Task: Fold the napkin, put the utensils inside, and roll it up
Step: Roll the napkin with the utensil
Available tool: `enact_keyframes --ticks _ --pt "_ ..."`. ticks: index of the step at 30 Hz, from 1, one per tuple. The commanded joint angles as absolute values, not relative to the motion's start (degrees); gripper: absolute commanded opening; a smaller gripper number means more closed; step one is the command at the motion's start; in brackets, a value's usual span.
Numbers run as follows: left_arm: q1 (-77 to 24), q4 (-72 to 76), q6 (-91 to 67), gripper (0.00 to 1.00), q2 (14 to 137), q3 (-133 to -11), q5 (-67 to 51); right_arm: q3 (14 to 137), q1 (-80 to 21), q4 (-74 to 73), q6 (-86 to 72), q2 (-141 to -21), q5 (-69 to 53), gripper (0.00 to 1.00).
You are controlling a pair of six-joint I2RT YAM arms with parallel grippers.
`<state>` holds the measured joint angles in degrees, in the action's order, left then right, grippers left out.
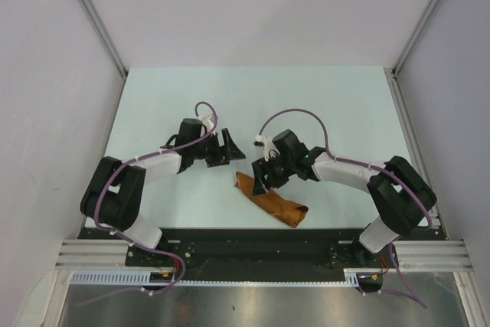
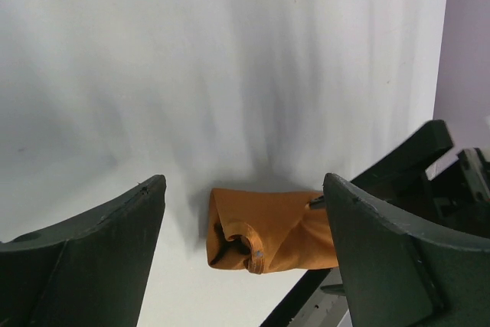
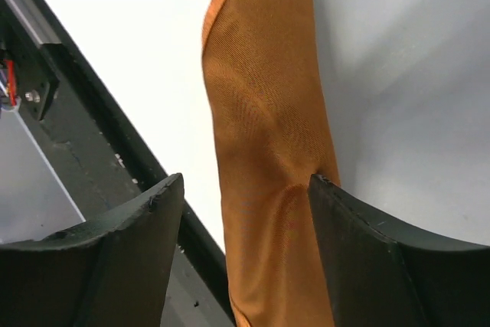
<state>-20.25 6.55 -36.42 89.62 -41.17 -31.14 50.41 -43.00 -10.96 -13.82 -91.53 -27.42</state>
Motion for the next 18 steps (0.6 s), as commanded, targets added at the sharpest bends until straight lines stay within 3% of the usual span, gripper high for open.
enact_keyframes --ticks 1,6,18 --pt "-17.85 4.49 -34.9 0.89 84.82 -41.92 -29.54 53.87 -42.71 -14.67 -12.57 -84.92 -27.25 0.73" --pt "-14.51 1.41 -34.19 1.0 81.04 -42.19 -28.13 53.7 -39.13 -15.73 -13.36 -79.55 -26.89 0.78" --pt "-2.47 -9.74 -25.41 1.0 63.21 -44.64 -29.97 46.59 -21.99 -14.06 -19.51 -70.23 -15.84 0.8"
